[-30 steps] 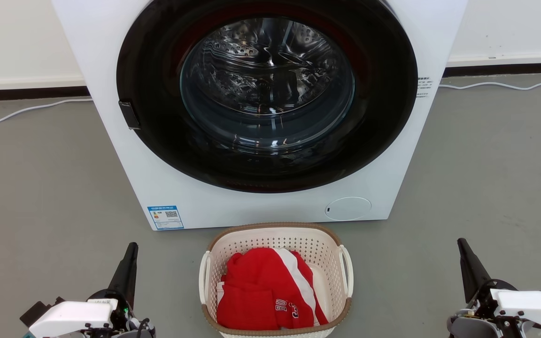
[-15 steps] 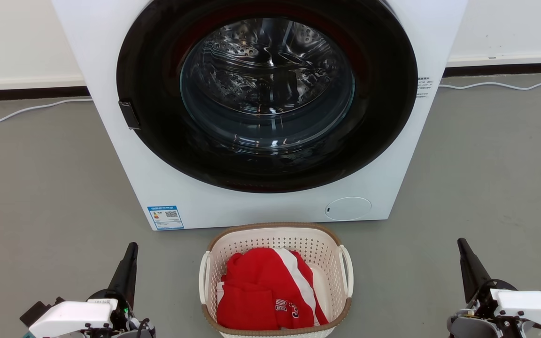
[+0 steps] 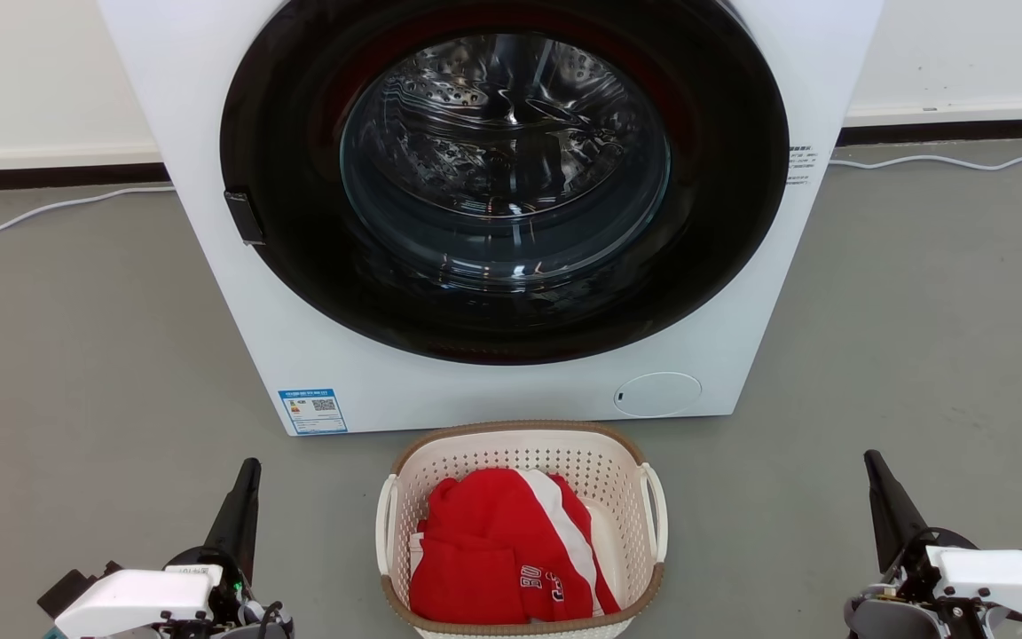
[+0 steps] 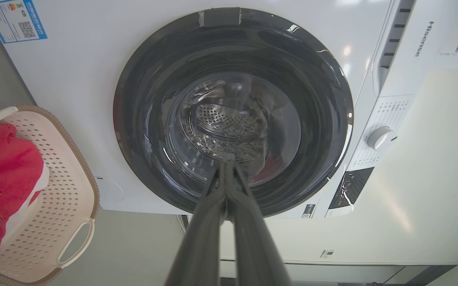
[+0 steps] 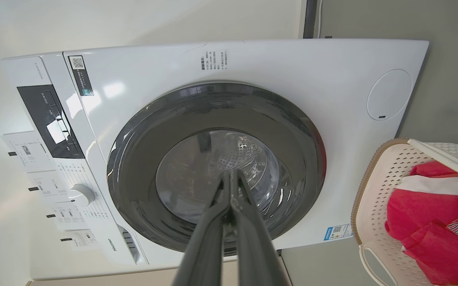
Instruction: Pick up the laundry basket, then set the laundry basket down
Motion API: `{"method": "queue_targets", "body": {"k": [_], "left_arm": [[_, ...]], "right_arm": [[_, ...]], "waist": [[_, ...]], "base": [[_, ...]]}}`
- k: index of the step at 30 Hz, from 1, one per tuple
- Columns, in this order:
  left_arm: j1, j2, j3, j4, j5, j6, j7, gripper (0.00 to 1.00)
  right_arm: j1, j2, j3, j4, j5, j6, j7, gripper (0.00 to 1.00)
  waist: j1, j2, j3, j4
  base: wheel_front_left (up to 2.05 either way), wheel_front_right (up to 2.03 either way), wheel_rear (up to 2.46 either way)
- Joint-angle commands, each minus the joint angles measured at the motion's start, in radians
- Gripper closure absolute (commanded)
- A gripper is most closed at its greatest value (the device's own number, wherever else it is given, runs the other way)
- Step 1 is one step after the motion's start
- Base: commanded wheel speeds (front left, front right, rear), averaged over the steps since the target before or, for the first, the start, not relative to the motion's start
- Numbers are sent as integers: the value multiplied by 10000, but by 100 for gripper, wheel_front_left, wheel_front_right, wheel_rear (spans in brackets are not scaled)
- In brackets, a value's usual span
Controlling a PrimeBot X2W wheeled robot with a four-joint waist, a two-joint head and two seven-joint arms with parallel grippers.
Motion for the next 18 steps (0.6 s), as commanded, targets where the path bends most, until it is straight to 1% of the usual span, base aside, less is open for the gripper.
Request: {"method": "queue_targets", "body": {"k": [1, 18], "left_arm": [[-542, 106, 298, -301, -56, -73, 64, 100], [-542, 106, 298, -302, -56, -73, 64, 100]], "right_arm": [[-594, -28, 168, -297, 64, 73, 77, 100], [-594, -28, 168, -297, 64, 73, 77, 100]], "waist": [[0, -1, 0, 0], [0, -1, 0, 0]], "base": [[0, 0, 0], [0, 0, 0]]}}
